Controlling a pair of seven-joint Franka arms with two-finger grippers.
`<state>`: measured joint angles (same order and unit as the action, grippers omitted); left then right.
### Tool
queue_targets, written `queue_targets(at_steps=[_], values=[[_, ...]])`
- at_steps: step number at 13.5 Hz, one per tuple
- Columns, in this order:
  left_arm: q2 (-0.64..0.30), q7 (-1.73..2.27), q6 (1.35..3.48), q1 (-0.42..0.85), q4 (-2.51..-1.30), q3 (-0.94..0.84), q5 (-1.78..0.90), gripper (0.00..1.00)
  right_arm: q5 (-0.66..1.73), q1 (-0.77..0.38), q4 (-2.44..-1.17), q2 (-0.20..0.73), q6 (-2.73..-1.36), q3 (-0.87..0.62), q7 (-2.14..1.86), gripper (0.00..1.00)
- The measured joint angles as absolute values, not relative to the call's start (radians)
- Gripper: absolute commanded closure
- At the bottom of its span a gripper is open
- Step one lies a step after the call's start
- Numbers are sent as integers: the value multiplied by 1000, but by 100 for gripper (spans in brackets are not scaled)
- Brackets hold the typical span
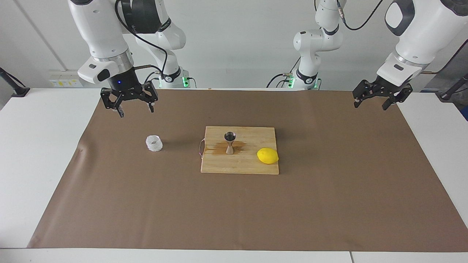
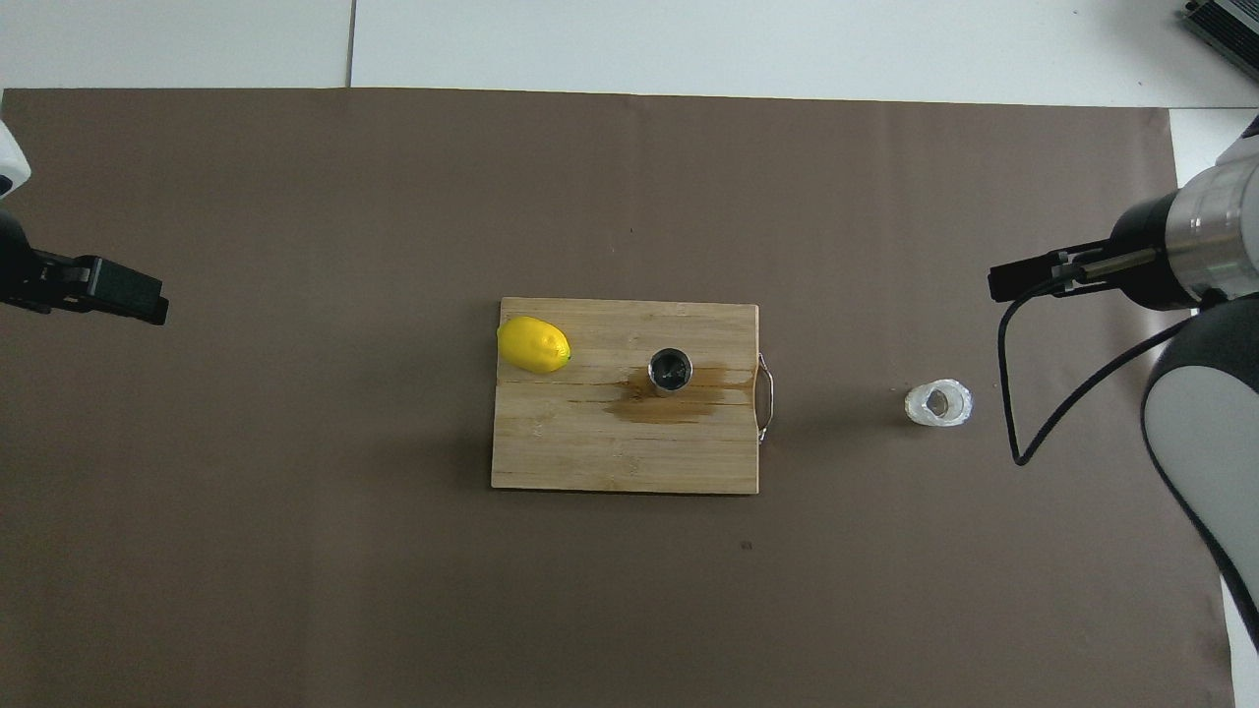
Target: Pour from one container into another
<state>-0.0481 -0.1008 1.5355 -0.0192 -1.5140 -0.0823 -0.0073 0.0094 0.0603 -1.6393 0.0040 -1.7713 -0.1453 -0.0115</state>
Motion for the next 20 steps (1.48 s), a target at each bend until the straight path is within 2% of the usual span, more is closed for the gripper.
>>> queue_targets(at_steps=[3, 6, 20], values=[[-48, -101, 1535, -19, -1514, -82, -7, 0, 7, 59, -1620, -17, -1652, -146, 191, 0], [-48, -101, 1535, -19, -1514, -82, -7, 0, -10, 60, -1621, -59, -1565, -146, 233, 0], [-48, -101, 1535, -19, -1514, -82, -7, 0, -22, 71, -1627, -63, -1560, -145, 233, 0]])
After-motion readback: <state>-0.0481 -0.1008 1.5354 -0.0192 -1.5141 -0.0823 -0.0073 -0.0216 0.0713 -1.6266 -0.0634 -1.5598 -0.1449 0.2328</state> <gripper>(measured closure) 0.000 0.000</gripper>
